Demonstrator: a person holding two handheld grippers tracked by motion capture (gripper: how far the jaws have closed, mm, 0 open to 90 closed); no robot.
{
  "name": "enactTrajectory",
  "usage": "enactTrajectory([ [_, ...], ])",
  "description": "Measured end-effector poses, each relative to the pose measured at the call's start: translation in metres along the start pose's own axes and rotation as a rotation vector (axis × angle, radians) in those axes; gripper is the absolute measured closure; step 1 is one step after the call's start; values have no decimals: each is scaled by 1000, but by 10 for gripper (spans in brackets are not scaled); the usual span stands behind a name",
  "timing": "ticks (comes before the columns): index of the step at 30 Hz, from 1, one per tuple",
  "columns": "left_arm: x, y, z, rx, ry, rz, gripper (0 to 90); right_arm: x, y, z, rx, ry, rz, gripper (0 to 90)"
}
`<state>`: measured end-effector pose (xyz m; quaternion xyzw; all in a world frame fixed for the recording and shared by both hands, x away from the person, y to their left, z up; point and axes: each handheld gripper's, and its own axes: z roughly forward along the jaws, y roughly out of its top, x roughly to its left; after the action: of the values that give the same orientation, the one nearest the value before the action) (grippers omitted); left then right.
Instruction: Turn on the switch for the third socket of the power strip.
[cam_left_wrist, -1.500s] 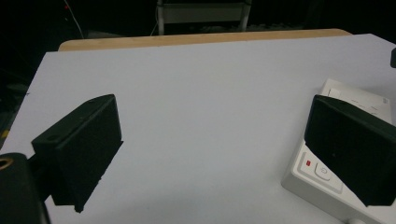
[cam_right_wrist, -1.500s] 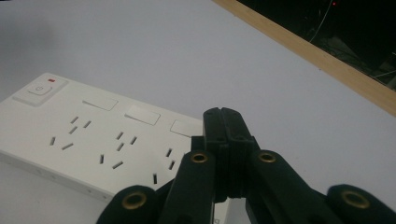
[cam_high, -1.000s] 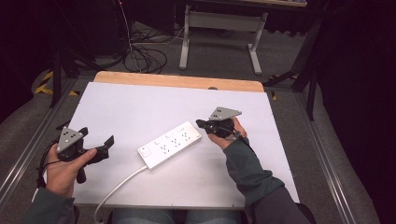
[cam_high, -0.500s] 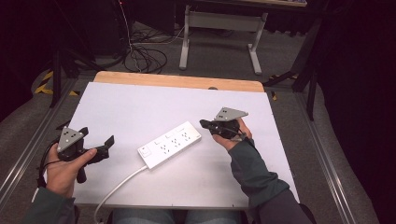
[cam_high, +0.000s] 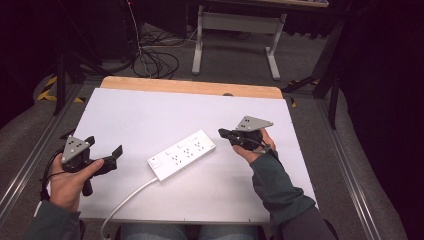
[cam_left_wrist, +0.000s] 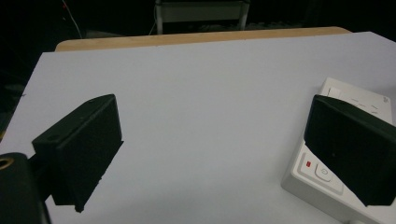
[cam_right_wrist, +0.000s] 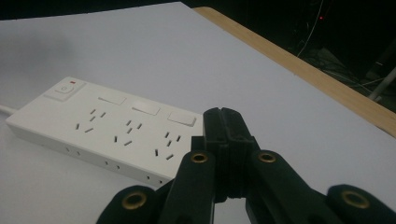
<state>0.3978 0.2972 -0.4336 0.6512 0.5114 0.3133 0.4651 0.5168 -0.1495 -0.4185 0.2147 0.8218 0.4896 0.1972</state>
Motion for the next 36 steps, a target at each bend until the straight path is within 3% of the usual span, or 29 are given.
enactTrajectory([
  [36,-1,0,1,3,-1,9,48,-8,-14,-41,-55,-9,37,900],
])
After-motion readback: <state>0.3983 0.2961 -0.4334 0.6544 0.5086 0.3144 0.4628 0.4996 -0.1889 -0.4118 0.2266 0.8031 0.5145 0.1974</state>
